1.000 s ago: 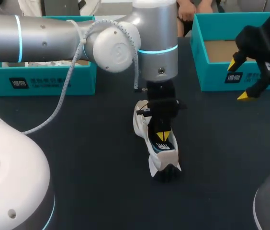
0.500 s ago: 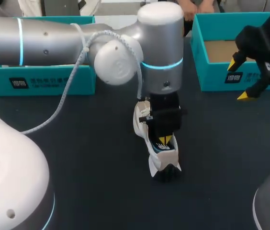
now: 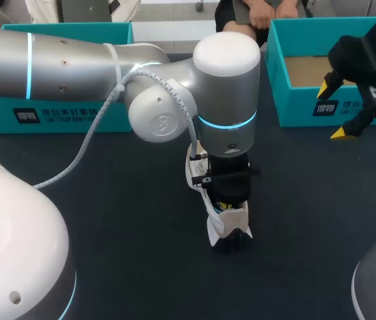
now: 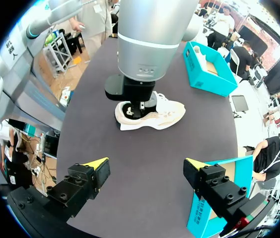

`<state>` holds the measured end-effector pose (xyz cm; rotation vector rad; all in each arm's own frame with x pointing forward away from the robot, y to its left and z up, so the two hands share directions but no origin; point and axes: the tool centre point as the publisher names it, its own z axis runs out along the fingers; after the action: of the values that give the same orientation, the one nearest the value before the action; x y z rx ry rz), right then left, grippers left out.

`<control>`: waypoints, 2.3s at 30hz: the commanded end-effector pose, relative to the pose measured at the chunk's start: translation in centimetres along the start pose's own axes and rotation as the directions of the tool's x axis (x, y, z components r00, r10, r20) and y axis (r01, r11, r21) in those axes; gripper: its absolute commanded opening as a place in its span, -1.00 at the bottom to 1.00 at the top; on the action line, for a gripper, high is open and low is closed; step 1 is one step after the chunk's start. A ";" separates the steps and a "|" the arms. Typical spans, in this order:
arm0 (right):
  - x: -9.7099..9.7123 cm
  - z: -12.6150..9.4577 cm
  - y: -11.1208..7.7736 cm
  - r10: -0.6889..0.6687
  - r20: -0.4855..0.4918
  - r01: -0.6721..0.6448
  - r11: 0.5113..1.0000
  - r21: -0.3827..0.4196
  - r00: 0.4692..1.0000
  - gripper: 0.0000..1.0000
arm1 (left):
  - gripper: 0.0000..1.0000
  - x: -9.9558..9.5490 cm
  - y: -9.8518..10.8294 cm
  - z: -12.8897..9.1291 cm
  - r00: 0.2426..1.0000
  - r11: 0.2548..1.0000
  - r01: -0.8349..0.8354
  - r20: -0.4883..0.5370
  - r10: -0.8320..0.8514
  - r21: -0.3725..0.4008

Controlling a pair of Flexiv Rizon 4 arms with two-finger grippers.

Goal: Take the shoe out of the shoebox, open the shoe tongue, remove and reinsert the insole, then place the shoe into the shoebox

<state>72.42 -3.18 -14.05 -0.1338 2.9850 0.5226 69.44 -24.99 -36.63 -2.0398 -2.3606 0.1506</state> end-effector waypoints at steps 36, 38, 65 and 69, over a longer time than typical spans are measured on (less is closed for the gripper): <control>-0.2 0.1 0.1 0.001 -0.004 -0.001 1.000 0.002 1.000 1.00 | -1.00 0.4 -1.6 3.4 0.999 0.999 -0.037 0.010 0.037 0.012; -0.2 0.1 0.1 0.001 -0.004 -0.001 1.000 0.002 1.000 1.00 | -1.00 0.2 -1.7 3.9 0.999 0.999 -0.034 0.020 0.035 -0.003; -0.2 0.1 0.1 0.001 -0.004 -0.001 1.000 0.002 1.000 1.00 | -1.00 -1.9 -1.6 3.0 0.996 1.000 -0.005 0.088 0.006 -0.008; -0.2 0.1 0.1 0.001 -0.004 -0.001 1.000 0.002 1.000 1.00 | -1.00 -1.7 -2.1 3.8 0.998 1.000 0.004 0.068 -0.003 -0.008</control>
<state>72.38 -3.25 -14.07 -0.1341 2.9838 0.5240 67.49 -26.18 -39.38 -2.0762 -2.4052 0.2354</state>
